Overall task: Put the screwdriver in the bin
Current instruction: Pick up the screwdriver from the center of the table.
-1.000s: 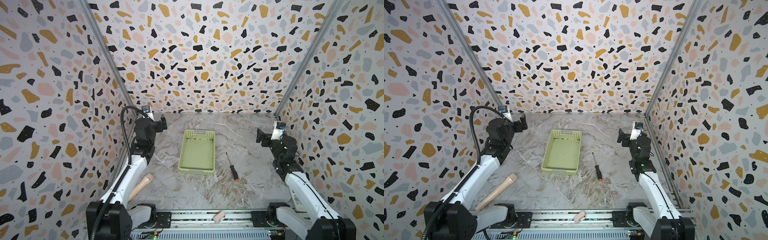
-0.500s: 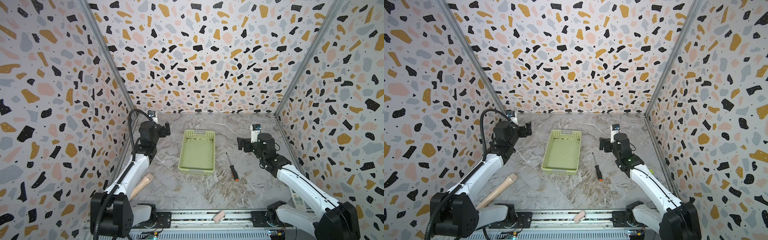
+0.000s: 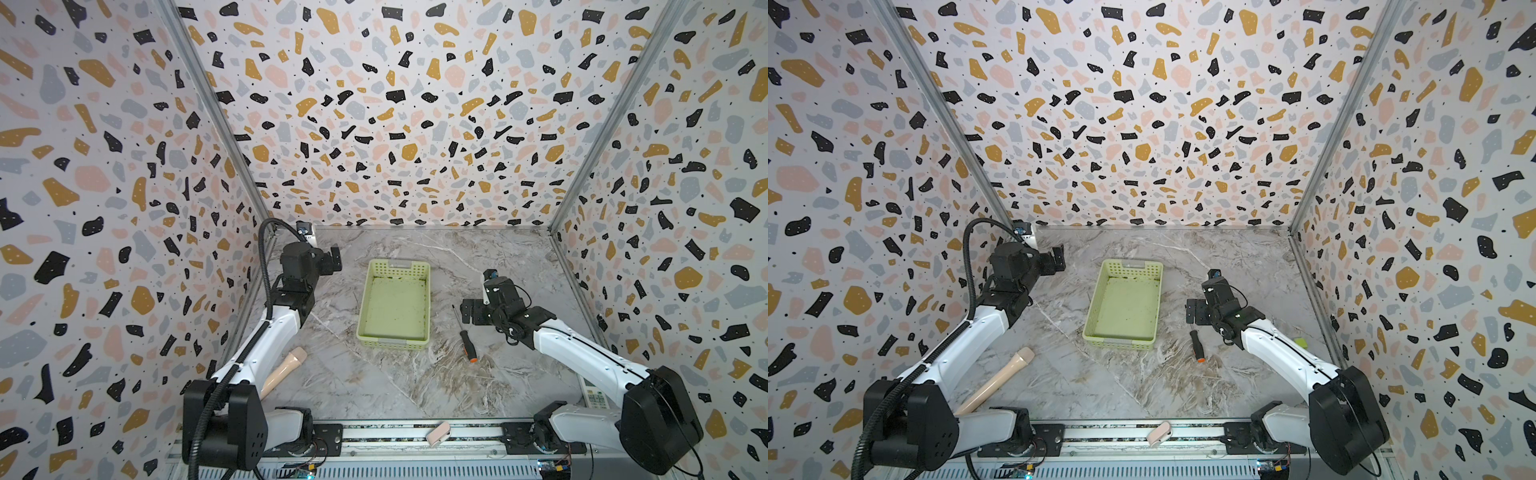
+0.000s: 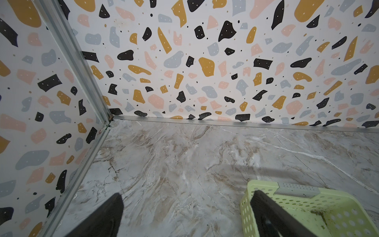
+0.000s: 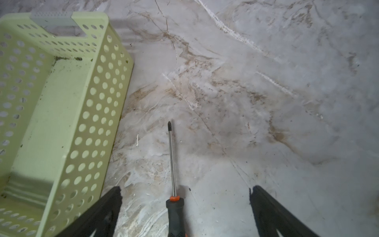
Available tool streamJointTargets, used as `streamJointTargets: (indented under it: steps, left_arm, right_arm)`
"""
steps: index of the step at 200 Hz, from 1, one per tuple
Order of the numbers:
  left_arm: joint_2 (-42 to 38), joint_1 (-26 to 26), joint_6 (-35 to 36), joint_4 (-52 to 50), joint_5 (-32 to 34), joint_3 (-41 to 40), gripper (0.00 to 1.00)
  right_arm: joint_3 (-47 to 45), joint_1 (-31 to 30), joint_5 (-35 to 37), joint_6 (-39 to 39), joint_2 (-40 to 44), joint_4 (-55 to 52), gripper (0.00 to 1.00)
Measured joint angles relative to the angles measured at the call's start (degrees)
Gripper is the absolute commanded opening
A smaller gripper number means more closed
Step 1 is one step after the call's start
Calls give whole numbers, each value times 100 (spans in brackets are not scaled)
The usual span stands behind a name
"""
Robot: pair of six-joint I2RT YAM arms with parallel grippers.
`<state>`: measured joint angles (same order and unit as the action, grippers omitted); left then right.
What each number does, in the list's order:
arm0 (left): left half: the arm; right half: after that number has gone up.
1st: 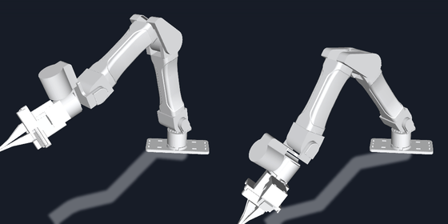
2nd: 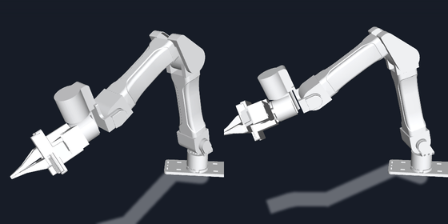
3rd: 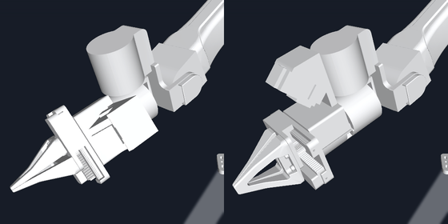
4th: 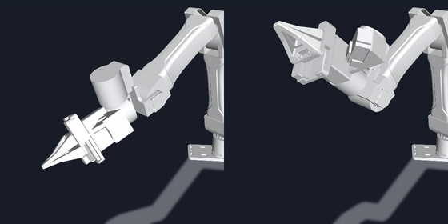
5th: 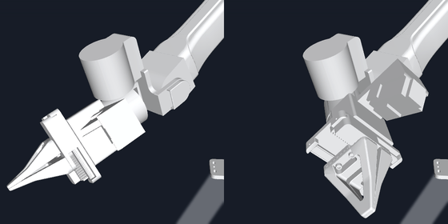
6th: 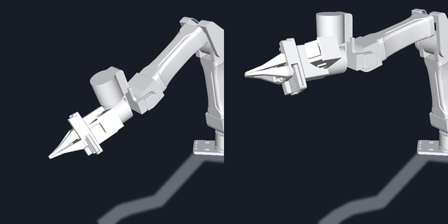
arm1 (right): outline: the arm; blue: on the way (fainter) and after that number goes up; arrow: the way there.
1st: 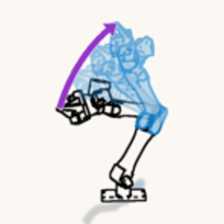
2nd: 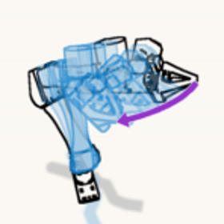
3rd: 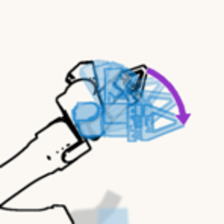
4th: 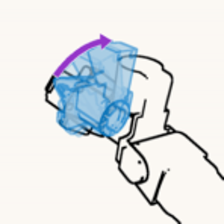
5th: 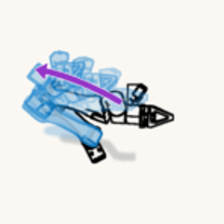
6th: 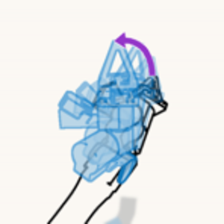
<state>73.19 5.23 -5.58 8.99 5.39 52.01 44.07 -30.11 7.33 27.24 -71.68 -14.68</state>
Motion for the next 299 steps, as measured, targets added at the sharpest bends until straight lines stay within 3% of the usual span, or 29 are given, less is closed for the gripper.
streamJointTargets:
  steps: [105, 150, 181, 299]
  left_arm:
    - [2, 0, -2, 0, 111, 0, 100]
    - [2, 0, -4, 0, 116, 0, 99]
    - [2, 0, -7, 0, 118, 0, 100]
    - [4, 0, -13, 0, 168, 0, 99]
  right_arm:
    - [-48, -1036, 61, 481, -627, -872, 95]
    - [-48, -1084, 179, 551, -632, -1095, 88]
    - [-48, -1084, 247, 546, -743, -1128, 77]
    - [-79, -1062, 101, 420, -1126, -1078, 67]
